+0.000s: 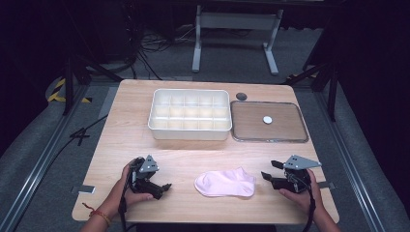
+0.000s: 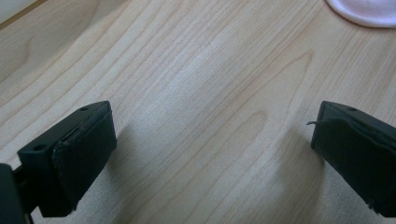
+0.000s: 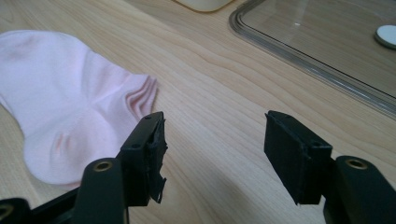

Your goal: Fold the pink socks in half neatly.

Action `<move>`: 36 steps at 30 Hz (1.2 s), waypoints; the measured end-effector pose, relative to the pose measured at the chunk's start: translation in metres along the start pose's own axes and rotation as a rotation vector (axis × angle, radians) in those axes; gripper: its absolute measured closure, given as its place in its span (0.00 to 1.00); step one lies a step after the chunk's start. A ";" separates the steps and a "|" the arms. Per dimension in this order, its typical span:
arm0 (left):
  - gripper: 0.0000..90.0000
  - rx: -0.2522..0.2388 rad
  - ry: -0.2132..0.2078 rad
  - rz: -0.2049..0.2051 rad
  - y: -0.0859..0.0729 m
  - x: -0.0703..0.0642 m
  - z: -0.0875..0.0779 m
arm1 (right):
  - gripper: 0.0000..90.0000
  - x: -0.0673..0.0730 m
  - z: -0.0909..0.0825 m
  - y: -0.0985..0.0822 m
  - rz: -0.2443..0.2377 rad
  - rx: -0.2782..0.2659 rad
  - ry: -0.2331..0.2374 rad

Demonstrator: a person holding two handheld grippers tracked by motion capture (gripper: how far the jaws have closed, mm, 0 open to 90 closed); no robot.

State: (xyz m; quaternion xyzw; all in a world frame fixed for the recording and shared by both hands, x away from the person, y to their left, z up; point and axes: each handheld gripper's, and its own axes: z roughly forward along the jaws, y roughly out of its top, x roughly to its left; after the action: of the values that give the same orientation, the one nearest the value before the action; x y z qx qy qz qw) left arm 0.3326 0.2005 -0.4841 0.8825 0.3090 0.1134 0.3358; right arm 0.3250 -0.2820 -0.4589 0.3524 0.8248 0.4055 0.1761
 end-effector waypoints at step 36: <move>0.00 0.000 -0.003 -0.004 0.000 0.000 0.000 | 0.60 0.073 0.040 0.036 -0.178 -0.006 0.196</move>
State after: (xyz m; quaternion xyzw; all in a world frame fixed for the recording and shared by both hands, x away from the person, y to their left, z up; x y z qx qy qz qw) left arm 0.3324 0.2003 -0.4843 0.8821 0.3102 0.1113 0.3366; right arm 0.3136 -0.1920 -0.4549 0.2359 0.8648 0.4233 0.1313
